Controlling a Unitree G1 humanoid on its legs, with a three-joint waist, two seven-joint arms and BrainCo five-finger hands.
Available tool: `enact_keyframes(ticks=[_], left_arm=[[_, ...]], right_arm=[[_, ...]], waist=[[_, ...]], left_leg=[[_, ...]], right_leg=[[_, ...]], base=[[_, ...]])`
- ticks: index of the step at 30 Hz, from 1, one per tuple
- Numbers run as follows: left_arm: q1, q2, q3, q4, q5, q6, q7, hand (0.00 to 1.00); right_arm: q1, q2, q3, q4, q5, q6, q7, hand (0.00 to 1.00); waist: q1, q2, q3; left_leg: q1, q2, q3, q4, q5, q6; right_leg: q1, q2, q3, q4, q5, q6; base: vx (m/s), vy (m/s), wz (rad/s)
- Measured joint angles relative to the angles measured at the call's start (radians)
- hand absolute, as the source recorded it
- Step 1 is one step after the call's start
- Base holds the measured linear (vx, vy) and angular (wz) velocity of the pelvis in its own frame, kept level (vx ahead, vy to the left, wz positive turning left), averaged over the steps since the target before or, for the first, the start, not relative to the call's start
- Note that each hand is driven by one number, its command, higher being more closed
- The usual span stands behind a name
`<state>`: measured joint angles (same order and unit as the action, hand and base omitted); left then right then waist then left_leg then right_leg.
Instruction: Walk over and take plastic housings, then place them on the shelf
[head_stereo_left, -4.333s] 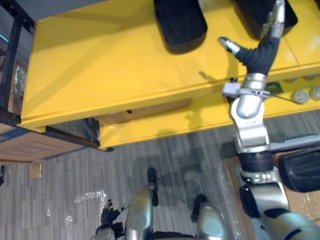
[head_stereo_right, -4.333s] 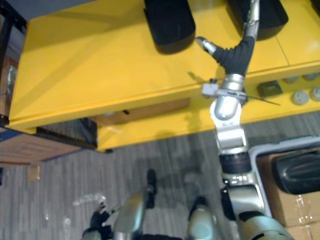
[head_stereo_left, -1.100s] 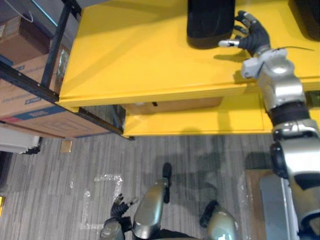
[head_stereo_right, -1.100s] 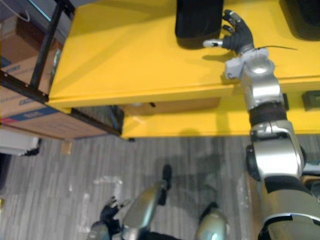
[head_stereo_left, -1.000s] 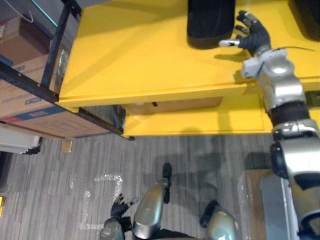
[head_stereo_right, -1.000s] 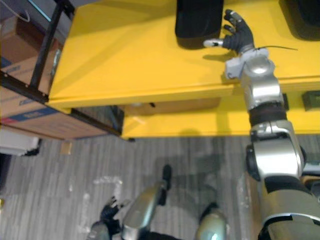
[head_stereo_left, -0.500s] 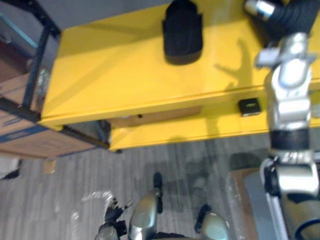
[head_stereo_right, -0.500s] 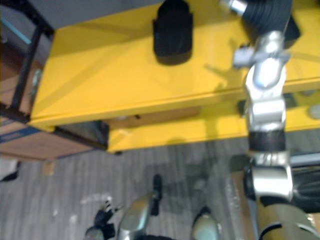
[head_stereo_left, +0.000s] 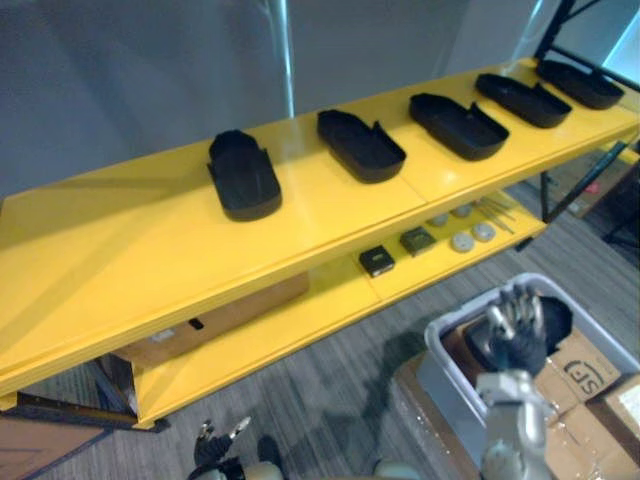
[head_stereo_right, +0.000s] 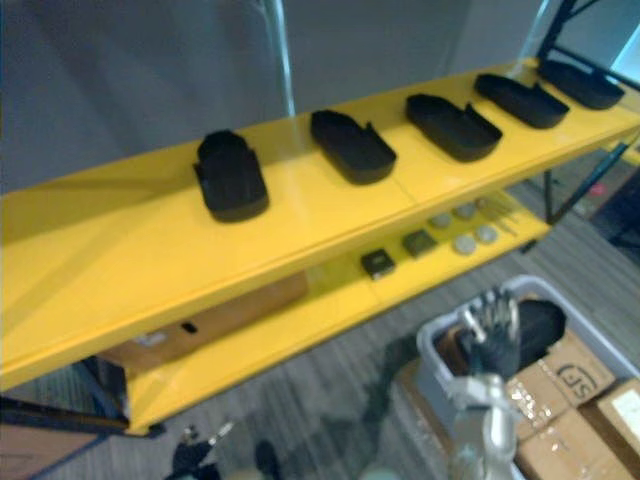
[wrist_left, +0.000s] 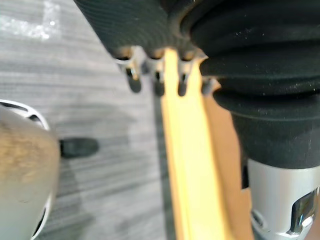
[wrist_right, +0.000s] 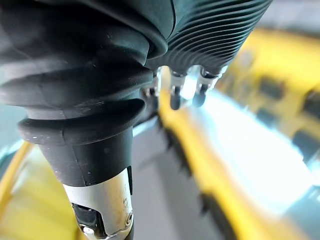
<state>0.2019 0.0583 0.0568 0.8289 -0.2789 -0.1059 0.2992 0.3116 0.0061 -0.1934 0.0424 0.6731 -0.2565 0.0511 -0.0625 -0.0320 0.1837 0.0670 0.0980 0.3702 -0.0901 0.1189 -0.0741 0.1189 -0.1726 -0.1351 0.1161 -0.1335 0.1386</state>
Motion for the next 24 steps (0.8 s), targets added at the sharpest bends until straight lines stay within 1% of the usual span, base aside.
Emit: enact_keyframes(ticks=[3, 6, 7, 10, 11, 12, 14, 16, 18, 19, 20, 21, 22, 23, 24], left_arm=[[0.005, 0.0, -0.001, 0.016, 0.0, 0.004, 0.0, 0.0], [0.01, 0.001, -0.001, 0.016, 0.0, -0.002, 0.0, 0.0], [0.012, 0.002, -0.002, 0.016, 0.001, -0.009, -0.001, 0.0], [0.013, 0.005, -0.004, 0.015, 0.003, -0.015, -0.004, 0.0], [0.013, 0.005, -0.01, 0.015, 0.007, -0.015, -0.008, 0.0], [0.011, 0.016, -0.033, 0.016, 0.018, -0.015, -0.015, 0.0], [0.006, 0.019, -0.04, 0.018, 0.04, -0.015, -0.028, 0.0], [-0.004, 0.02, -0.043, 0.029, 0.068, -0.016, -0.041, 0.0], [-0.028, 0.04, -0.092, 0.06, 0.117, -0.015, -0.058, 0.0], [-0.031, 0.047, -0.111, 0.064, 0.127, -0.016, -0.064, 0.0], [-0.039, 0.057, -0.137, 0.082, 0.14, -0.015, -0.078, 0.0], [-0.047, 0.064, -0.157, 0.101, 0.146, -0.015, -0.088, 0.0], [-0.047, 0.066, -0.162, 0.106, 0.152, -0.015, -0.091, 0.0], [-0.048, 0.067, -0.175, 0.117, 0.164, -0.015, -0.098, 0.0], [-0.051, 0.071, -0.192, 0.124, 0.166, -0.014, -0.104, 0.0]], right_arm=[[0.024, 0.015, 0.011, 0.092, -0.02, -0.001, 0.017, 0.0], [0.027, 0.029, 0.025, 0.119, -0.019, -0.013, 0.042, 0.0], [0.027, 0.034, 0.043, 0.126, -0.021, -0.025, 0.041, 0.0], [0.023, 0.037, 0.078, 0.126, -0.021, -0.038, 0.033, 0.0], [0.022, 0.038, 0.085, 0.126, -0.021, -0.045, 0.024, 0.0], [0.016, 0.037, 0.096, 0.127, -0.021, -0.05, -0.008, 0.0], [0.014, 0.037, 0.098, 0.128, -0.022, -0.052, -0.045, 0.0], [0.006, 0.036, 0.098, 0.138, -0.023, -0.052, -0.083, 0.0], [0.009, 0.031, 0.096, 0.146, -0.023, -0.053, -0.138, 0.0], [0.014, 0.03, 0.094, 0.148, -0.023, -0.053, -0.145, 0.0], [0.026, 0.029, 0.093, 0.148, -0.022, -0.053, -0.161, 0.0], [0.041, 0.027, 0.088, 0.148, -0.021, -0.053, -0.166, 0.0], [0.047, 0.025, 0.085, 0.148, -0.021, -0.053, -0.165, 0.0], [0.061, 0.022, 0.077, 0.148, -0.021, -0.053, -0.162, 0.0], [0.074, 0.02, 0.063, 0.148, -0.02, -0.053, -0.155, 0.0]], waist=[[-0.006, 0.005, -0.008], [-0.005, 0.003, -0.018], [-0.004, -0.001, -0.023], [-0.004, -0.006, -0.027], [-0.004, -0.008, -0.027], [-0.006, -0.011, -0.03], [-0.004, -0.016, -0.035], [-0.006, -0.018, -0.036], [-0.01, -0.018, -0.036], [-0.013, -0.018, -0.037], [-0.028, -0.019, -0.038], [-0.047, -0.02, -0.039], [-0.059, -0.021, -0.04], [-0.068, -0.015, -0.043], [-0.081, -0.012, -0.045]], left_leg=[[0.003, -0.001, 0.004, 0.0, -0.005, -0.004], [0.003, -0.005, 0.008, 0.0, -0.006, -0.003], [0.003, -0.006, 0.011, 0.0, -0.01, 0.002], [0.002, -0.006, 0.021, 0.0, -0.014, 0.004], [0.002, -0.006, 0.023, 0.0, -0.015, 0.004], [0.002, -0.006, 0.027, 0.0, -0.019, 0.003], [0.003, -0.006, 0.038, 0.0, -0.022, -0.001], [0.007, -0.003, 0.069, 0.0, -0.029, -0.011], [0.035, 0.004, 0.12, 0.0, -0.039, -0.019], [0.044, 0.006, 0.134, 0.0, -0.044, -0.023], [0.062, 0.011, 0.162, 0.0, -0.052, -0.033], [0.078, 0.016, 0.19, 0.001, -0.057, -0.038], [0.084, 0.019, 0.203, 0.001, -0.058, -0.04], [0.093, 0.029, 0.238, 0.001, -0.059, -0.042], [0.105, 0.042, 0.275, 0.003, -0.059, -0.042]], right_leg=[[0.006, 0.0, 0.0, -0.007, 0.001, -0.003], [0.006, 0.0, 0.0, -0.01, 0.001, -0.004], [0.006, -0.002, 0.0, -0.014, 0.001, -0.005], [0.005, -0.003, 0.001, -0.024, 0.002, -0.007], [0.005, -0.003, 0.001, -0.026, 0.003, -0.008], [0.003, -0.003, 0.005, -0.027, 0.006, -0.012], [-0.002, -0.002, 0.014, -0.029, 0.006, -0.013], [-0.017, 0.004, 0.042, -0.031, 0.018, -0.009], [-0.016, 0.013, 0.094, -0.04, 0.033, -0.01], [-0.017, 0.016, 0.109, -0.04, 0.033, -0.011], [-0.016, 0.021, 0.128, -0.04, 0.034, -0.012], [-0.017, 0.027, 0.15, -0.04, 0.035, -0.014], [-0.02, 0.031, 0.166, -0.04, 0.038, -0.018], [-0.032, 0.044, 0.185, -0.039, 0.049, -0.028], [-0.047, 0.059, 0.202, -0.04, 0.068, -0.031]], base=[[-0.07, 0.022, -0.05], [-0.02, 0.017, -0.02], [0.0, 0.017, -0.04], [0.03, 0.025, -0.08], [0.05, 0.017, -0.09], [0.05, 0.011, -0.07], [0.08, 0.016, -0.19], [0.1, 0.02, -0.42], [0.13, 0.016, -0.61], [0.12, 0.019, -0.68], [0.13, 0.009, -0.7], [0.1, 0.004, -0.69], [0.08, -0.008, -0.72], [0.04, -0.031, -0.83], [0.04, -0.043, -0.89]])
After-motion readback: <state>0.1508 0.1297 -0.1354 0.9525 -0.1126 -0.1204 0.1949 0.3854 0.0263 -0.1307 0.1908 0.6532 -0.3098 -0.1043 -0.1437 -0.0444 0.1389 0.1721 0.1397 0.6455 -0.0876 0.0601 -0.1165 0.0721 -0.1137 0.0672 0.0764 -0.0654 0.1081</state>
